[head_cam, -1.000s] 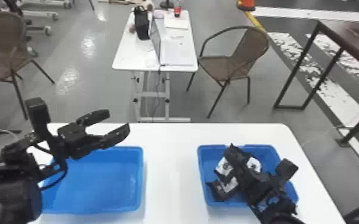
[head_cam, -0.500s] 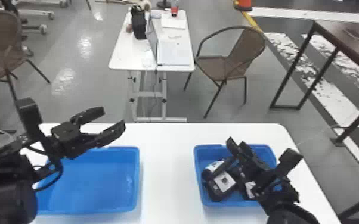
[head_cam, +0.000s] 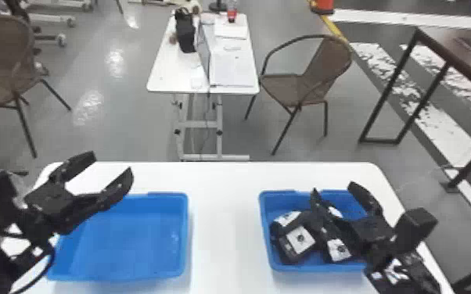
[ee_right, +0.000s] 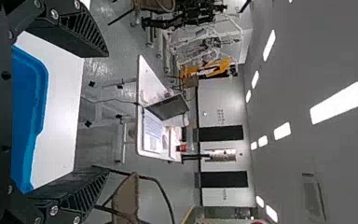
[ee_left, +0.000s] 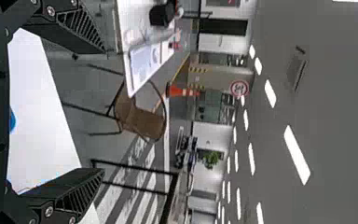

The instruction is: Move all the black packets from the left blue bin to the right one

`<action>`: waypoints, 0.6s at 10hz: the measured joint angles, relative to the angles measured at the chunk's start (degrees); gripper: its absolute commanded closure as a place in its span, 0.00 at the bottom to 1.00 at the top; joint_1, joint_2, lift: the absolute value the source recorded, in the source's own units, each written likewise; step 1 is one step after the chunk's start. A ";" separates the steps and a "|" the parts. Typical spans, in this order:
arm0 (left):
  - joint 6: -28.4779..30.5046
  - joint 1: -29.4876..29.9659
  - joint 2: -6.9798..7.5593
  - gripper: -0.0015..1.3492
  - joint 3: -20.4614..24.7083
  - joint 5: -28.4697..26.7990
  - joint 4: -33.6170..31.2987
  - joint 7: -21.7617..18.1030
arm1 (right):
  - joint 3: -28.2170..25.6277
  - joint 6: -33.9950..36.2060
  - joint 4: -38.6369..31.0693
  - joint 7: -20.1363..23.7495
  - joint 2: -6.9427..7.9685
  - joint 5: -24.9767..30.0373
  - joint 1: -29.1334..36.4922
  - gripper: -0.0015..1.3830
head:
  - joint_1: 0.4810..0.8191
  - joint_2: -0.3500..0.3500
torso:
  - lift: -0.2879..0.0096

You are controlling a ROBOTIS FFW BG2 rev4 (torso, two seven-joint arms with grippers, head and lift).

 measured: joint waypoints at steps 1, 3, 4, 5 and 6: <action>-5.29 4.49 0.00 0.10 0.83 0.42 -0.95 2.97 | -1.66 -1.02 -5.66 -0.03 2.16 2.63 5.02 0.11 | 0.63 0.48 | 0.97; -9.36 10.93 0.00 0.10 0.34 1.05 -1.19 4.68 | -4.36 -3.86 -11.81 0.06 2.87 5.06 12.97 0.11 | 0.63 0.46 | 0.97; -11.85 13.22 0.00 0.10 -0.31 0.82 -1.20 5.95 | -4.79 -4.98 -13.29 -0.30 2.91 5.14 16.54 0.11 | 0.63 0.44 | 0.97; -13.52 15.13 0.00 0.10 -1.21 1.13 -1.20 7.58 | -4.83 -5.60 -14.18 -0.78 2.91 4.92 19.38 0.11 | 0.63 0.44 | 0.97; -14.65 16.51 0.00 0.10 -2.01 1.44 -1.21 8.22 | -4.83 -6.30 -14.87 -0.88 2.91 4.77 21.31 0.11 | 0.63 0.43 | 0.97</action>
